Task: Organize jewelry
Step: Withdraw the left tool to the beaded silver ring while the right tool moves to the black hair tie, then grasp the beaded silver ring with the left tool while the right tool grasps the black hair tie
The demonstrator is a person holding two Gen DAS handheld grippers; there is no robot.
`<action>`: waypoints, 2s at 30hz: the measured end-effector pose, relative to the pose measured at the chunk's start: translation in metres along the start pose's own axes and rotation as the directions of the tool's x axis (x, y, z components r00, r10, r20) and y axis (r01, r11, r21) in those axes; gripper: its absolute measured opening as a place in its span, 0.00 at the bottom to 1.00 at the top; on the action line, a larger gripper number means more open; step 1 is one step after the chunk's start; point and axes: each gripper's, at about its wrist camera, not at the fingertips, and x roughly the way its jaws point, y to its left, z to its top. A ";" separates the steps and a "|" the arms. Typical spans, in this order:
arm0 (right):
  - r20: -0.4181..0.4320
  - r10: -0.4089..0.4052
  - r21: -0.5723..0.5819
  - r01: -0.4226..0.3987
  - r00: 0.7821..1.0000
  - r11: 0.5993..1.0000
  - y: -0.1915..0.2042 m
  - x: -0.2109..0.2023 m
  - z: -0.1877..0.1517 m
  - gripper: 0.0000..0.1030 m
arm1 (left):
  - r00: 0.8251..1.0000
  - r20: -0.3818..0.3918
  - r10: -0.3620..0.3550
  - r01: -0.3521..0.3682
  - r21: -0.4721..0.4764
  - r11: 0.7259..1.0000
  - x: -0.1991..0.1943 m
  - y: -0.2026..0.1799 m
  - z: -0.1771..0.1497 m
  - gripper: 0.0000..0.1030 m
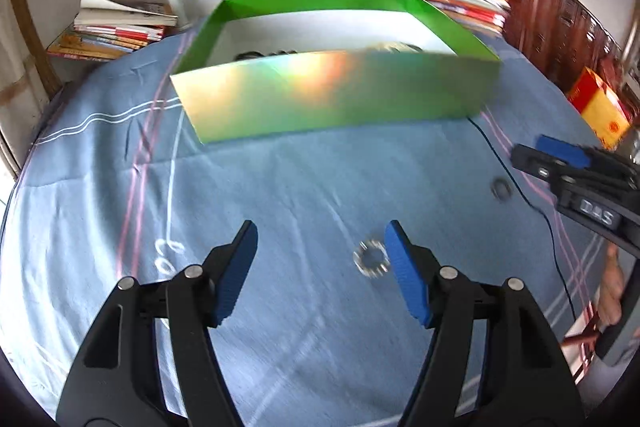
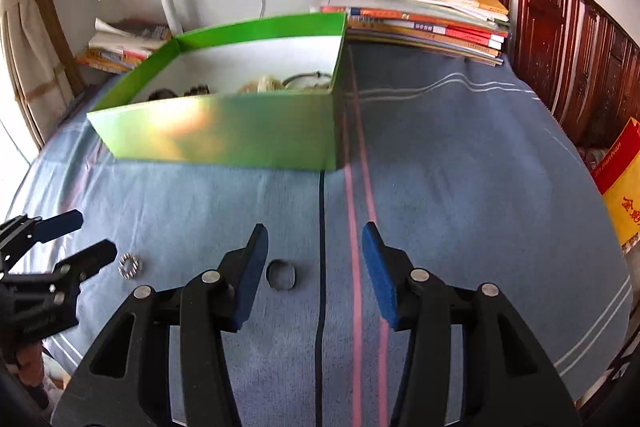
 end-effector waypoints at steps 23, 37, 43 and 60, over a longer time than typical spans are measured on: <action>-0.060 0.061 -0.134 -0.068 0.996 0.989 0.050 0.018 -0.016 0.53 | 0.992 -0.031 0.118 -0.120 -0.065 0.991 0.013 0.021 -0.018 0.69; -0.073 0.032 -0.181 -0.045 0.997 0.982 0.072 0.011 -0.028 0.55 | 0.991 -0.002 0.137 -0.137 -0.099 0.986 0.006 0.028 -0.030 0.74; -0.080 0.030 -0.186 -0.045 0.996 0.981 0.076 0.011 -0.028 0.56 | 0.991 -0.006 0.136 -0.135 -0.114 0.984 0.006 0.030 -0.031 0.76; -0.063 0.012 -0.163 -0.022 0.998 0.986 0.063 0.003 -0.031 0.56 | 0.990 -0.008 0.140 -0.140 -0.117 0.983 0.007 0.027 -0.029 0.78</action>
